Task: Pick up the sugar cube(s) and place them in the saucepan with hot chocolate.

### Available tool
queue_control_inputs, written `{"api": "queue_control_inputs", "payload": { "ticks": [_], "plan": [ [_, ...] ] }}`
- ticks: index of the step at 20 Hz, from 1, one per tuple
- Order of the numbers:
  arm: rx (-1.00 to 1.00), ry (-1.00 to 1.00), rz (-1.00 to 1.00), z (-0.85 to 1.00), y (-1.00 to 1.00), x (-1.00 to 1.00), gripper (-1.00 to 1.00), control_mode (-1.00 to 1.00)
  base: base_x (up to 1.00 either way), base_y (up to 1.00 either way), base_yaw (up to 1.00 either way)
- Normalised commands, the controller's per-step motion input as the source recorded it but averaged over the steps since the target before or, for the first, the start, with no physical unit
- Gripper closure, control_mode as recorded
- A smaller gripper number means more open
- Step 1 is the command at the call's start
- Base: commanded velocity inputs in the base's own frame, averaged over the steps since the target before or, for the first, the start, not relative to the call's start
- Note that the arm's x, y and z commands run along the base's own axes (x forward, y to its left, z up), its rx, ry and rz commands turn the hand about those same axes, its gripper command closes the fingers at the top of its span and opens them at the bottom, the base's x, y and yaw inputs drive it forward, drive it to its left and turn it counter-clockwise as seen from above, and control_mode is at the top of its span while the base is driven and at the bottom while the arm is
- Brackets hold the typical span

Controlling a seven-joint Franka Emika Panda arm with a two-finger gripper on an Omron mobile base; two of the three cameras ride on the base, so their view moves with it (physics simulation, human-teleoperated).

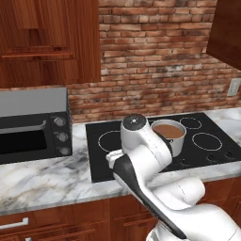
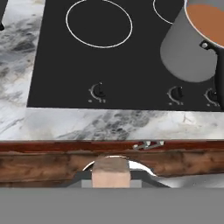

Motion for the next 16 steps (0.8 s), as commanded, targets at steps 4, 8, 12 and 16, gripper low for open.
{"api": "queue_control_inputs", "payload": {
  "ticks": [4,8,12,16],
  "plan": [
    [0.0,-0.01,-0.03,0.5,-0.93,0.01,1.0,-1.0,0.0,0.0,0.0],
    [0.0,-0.02,-0.03,0.57,-0.93,0.02,1.0,-1.0,0.0,0.0,0.0],
    [0.0,-0.01,-0.03,0.66,-0.86,0.06,1.0,-1.0,0.0,0.0,0.0],
    [0.01,0.0,-0.04,0.41,-0.74,0.28,1.0,-1.0,0.0,0.0,0.0]
  ]
}}
